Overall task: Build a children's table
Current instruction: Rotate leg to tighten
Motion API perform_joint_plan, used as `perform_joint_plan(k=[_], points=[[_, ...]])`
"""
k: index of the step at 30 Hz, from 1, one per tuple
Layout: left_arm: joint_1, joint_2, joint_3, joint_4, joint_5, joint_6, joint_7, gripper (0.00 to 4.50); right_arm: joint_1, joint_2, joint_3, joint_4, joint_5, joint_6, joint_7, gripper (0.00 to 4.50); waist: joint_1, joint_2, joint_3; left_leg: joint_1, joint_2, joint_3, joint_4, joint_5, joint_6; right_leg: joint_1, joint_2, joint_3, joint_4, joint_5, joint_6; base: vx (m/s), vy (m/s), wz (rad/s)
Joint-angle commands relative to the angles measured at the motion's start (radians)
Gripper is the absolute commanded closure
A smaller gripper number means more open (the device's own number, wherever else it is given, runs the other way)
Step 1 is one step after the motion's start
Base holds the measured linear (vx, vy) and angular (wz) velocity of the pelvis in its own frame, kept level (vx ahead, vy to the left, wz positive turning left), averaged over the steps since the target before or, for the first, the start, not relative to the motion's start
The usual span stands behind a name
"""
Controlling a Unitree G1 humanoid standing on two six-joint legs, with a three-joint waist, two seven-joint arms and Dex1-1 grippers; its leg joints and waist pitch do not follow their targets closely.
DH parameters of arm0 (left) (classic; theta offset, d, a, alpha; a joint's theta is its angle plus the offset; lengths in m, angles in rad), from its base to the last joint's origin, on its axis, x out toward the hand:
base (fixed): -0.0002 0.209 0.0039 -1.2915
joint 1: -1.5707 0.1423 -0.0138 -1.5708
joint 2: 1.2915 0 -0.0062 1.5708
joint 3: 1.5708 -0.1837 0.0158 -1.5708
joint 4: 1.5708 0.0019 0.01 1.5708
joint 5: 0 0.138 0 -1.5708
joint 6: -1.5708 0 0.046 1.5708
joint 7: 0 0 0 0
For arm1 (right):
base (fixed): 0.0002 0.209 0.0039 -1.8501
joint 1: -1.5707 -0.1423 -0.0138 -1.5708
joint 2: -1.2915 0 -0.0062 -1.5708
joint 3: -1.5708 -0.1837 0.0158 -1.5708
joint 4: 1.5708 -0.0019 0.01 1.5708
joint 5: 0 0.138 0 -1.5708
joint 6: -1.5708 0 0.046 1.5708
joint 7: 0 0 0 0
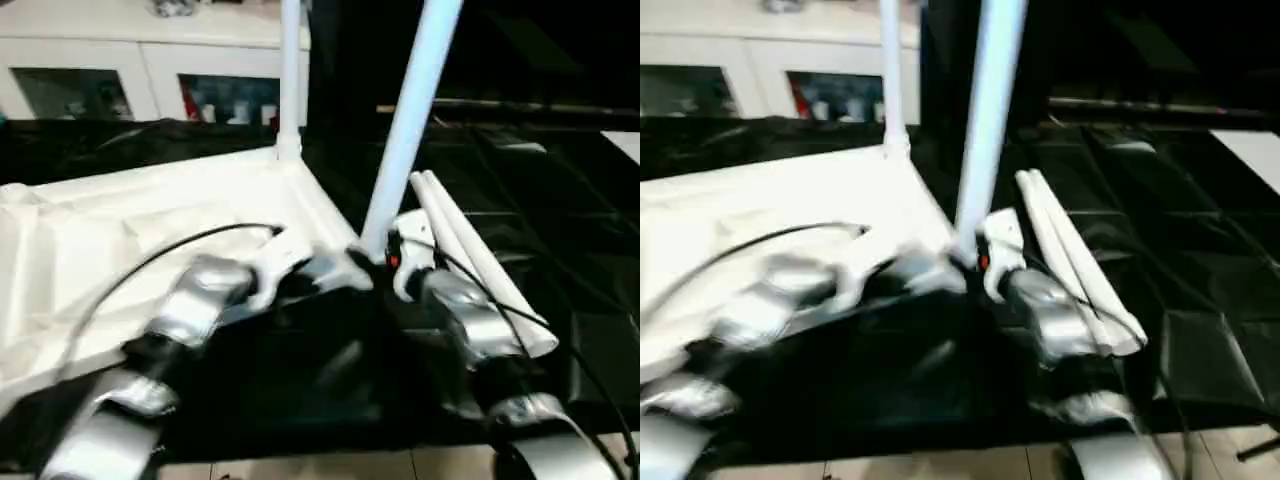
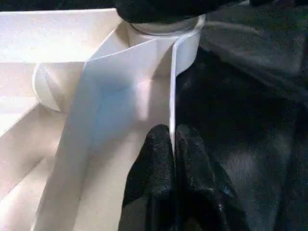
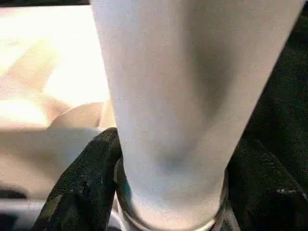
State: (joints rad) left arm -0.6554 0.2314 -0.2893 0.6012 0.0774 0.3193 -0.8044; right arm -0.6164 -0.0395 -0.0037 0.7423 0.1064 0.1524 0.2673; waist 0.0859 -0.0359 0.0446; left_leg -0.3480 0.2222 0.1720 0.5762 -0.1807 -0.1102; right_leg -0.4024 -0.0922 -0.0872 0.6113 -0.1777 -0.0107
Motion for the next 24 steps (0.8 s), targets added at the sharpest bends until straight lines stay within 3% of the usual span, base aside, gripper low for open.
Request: perform_joint_plan(k=[1,5,6,7,9,10,13,16,20,22,24], points=[[-0.027,-0.035,0.023,0.029,0.005,0.017,0.087,4.50,-0.002,0.042,-0.019,0.118,0.009,0.031,-0.087,1.78,-0.006,0.014,-0.056,0.006,-0.001,0.004,-0.069,-0.274,-0.021,0.036,-0.048,0.044,-0.093,-0.403,-0.118,0.000,0.000,0.00],[-0.032,-0.054,0.013,0.038,0.011,0.009,0.082,4.50,-0.041,0.075,-0.001,0.165,-0.008,-0.032,-0.104,1.78,-0.005,0.008,-0.059,0.000,0.000,0.003,-0.070,-0.259,-0.018,0.042,-0.045,0.043,-0.088,-0.343,-0.116,0.000,0.000,0.00],[-0.032,-0.052,0.012,0.041,0.012,0.003,0.079,4.50,-0.046,0.080,-0.005,0.169,-0.010,-0.044,-0.099,1.22,-0.005,0.006,-0.059,-0.001,0.001,0.004,-0.070,-0.255,-0.016,0.042,-0.045,0.044,-0.087,-0.331,-0.118,0.000,0.000,0.00],[-0.027,-0.042,0.009,0.040,0.014,-0.015,0.066,4.50,-0.052,0.083,-0.005,0.167,-0.014,-0.060,-0.081,1.22,-0.005,0.003,-0.059,-0.002,0.001,0.004,-0.070,-0.251,-0.011,0.043,-0.045,0.044,-0.086,-0.319,-0.123,0.000,0.000,0.00],[-0.021,-0.030,0.009,0.037,0.013,-0.027,0.056,4.50,-0.052,0.076,0.007,0.158,-0.023,-0.072,-0.060,0.99,-0.005,0.006,-0.058,-0.002,0.001,0.004,-0.071,-0.254,-0.007,0.043,-0.045,0.044,-0.085,-0.318,-0.128,0.000,0.000,0.00],[-0.016,-0.017,0.008,0.036,0.010,-0.047,0.042,4.50,-0.053,0.069,0.019,0.154,-0.032,-0.088,-0.033,0.90,-0.004,0.002,-0.058,-0.003,0.001,0.004,-0.071,-0.254,-0.004,0.043,-0.045,0.044,-0.086,-0.320,-0.126,0.000,0.000,0.00],[-0.005,0.006,0.009,0.031,0.006,-0.050,0.020,4.50,-0.056,0.052,0.039,0.145,-0.039,-0.115,0.016,0.73,-0.006,0.004,-0.057,-0.003,0.001,0.004,-0.071,-0.259,0.001,0.043,-0.047,0.044,-0.088,-0.345,-0.123,0.000,0.000,0.00],[0.013,0.038,0.006,0.018,0.003,-0.079,-0.022,4.50,-0.041,0.011,0.066,0.088,-0.035,-0.107,0.120,0.73,-0.008,0.004,-0.057,-0.006,0.002,0.004,-0.071,-0.250,0.010,0.046,-0.046,0.044,-0.088,-0.338,-0.126,0.000,0.000,0.00],[0.031,0.076,0.009,0.005,-0.008,-0.111,-0.074,4.50,-0.010,-0.061,0.099,0.000,-0.032,-0.099,0.271,0.73,-0.007,0.004,-0.060,-0.007,0.005,0.007,-0.068,-0.201,0.025,0.049,-0.045,0.046,-0.075,-0.239,-0.161,0.000,0.000,0.00],[0.052,0.115,0.006,-0.020,-0.029,-0.154,-0.148,4.50,0.034,-0.156,0.133,-0.099,-0.019,-0.071,0.444,0.73,-0.002,0.001,-0.061,-0.006,0.006,0.007,-0.066,-0.190,0.034,0.054,-0.044,0.046,-0.074,-0.215,-0.166,0.000,0.000,0.00],[0.067,0.133,0.004,-0.050,-0.052,-0.167,-0.207,4.50,0.047,-0.196,0.141,-0.129,-0.009,-0.049,0.507,0.73,-0.001,0.006,-0.061,-0.010,0.005,0.008,-0.064,-0.165,0.049,0.056,-0.042,0.047,-0.066,-0.153,-0.183,0.000,0.000,0.00]])
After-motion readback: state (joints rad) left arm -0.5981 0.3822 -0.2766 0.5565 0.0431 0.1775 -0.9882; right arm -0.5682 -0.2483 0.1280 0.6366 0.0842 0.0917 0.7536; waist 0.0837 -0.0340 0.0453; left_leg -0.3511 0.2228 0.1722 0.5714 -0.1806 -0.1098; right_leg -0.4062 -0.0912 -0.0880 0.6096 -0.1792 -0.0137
